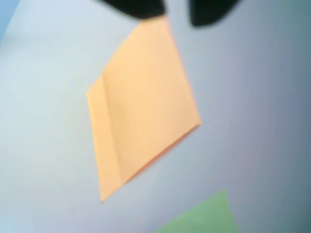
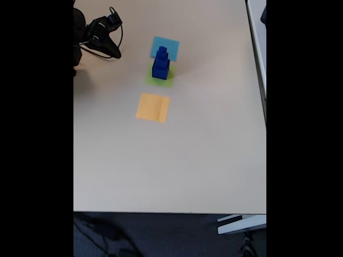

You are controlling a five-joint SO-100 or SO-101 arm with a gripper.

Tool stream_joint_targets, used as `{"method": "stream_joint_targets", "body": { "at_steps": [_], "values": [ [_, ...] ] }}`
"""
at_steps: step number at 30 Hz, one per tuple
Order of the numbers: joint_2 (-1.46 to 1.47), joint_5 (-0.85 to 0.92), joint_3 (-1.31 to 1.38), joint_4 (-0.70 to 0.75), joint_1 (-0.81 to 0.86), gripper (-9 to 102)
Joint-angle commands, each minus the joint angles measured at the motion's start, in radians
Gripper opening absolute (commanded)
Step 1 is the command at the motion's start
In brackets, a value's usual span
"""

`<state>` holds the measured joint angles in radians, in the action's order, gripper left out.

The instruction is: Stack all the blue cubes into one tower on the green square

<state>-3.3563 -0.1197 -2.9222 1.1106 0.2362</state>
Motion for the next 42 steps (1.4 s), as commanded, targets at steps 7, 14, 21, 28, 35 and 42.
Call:
{"method": "stream_joint_targets", "body": {
  "at_steps": [7,14,21,28,35,42],
  "values": [
    [-0.023,0.029,-0.101,-0.078,-0.057,0],
    [-0.023,0.040,-0.150,-0.118,-0.137,0],
    [-0.023,0.060,-0.202,-0.132,-0.153,0],
    [-0.023,0.058,-0.258,-0.153,-0.173,0],
    [-0.025,0.129,-0.258,-0.124,-0.190,0],
    [-0.025,0.133,-0.255,-0.124,-0.192,0]
  ]
}}
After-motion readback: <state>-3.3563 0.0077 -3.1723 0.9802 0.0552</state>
